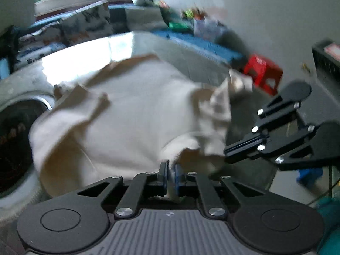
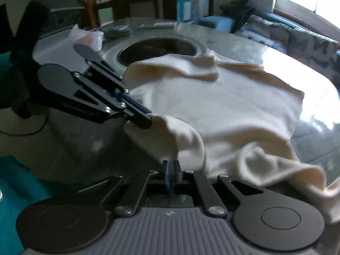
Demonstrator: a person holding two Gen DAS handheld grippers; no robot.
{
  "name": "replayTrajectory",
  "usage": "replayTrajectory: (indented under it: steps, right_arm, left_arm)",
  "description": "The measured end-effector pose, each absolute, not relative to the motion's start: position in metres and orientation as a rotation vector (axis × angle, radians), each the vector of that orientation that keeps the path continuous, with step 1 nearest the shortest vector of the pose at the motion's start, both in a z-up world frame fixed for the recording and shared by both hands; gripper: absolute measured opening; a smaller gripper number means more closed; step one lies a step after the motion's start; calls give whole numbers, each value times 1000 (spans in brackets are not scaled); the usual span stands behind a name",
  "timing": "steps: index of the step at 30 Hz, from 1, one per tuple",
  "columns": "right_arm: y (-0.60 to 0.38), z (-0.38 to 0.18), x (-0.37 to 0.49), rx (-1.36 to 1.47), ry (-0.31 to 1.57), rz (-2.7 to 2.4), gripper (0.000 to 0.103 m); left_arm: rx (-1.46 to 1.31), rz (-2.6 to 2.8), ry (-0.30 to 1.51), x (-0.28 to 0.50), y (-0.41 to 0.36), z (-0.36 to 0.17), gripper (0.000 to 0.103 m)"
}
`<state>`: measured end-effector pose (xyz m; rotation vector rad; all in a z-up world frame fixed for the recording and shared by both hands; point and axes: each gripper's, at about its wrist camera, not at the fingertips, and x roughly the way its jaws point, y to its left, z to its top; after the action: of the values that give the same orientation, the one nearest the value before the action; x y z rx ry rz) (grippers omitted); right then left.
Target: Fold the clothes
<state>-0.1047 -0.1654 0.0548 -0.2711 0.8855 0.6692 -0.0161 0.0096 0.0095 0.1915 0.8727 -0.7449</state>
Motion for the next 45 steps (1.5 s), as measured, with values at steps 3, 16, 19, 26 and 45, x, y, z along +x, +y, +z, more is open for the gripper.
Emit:
replayTrajectory:
  steps: [3,16,19,26,45]
  right_arm:
    - [-175,70,-99,-227,839,637,5]
    - [-178,34,-75,-247,879,559,11]
    - [-191,42,-85,-219,888,543,19]
    - [-257,70,-87,-90,840,366,20]
    - [-364,34,9,47,901,-91,7]
  left_arm:
    - [202,-766,882,-18,10,10,8]
    - [98,-768,815,11,-14,36,10]
    - [62,-765,846,24,-30,22,10]
    - [73,-821,887,23,-60,-1,13]
    - [77,-855,895,12,-70,-7,31]
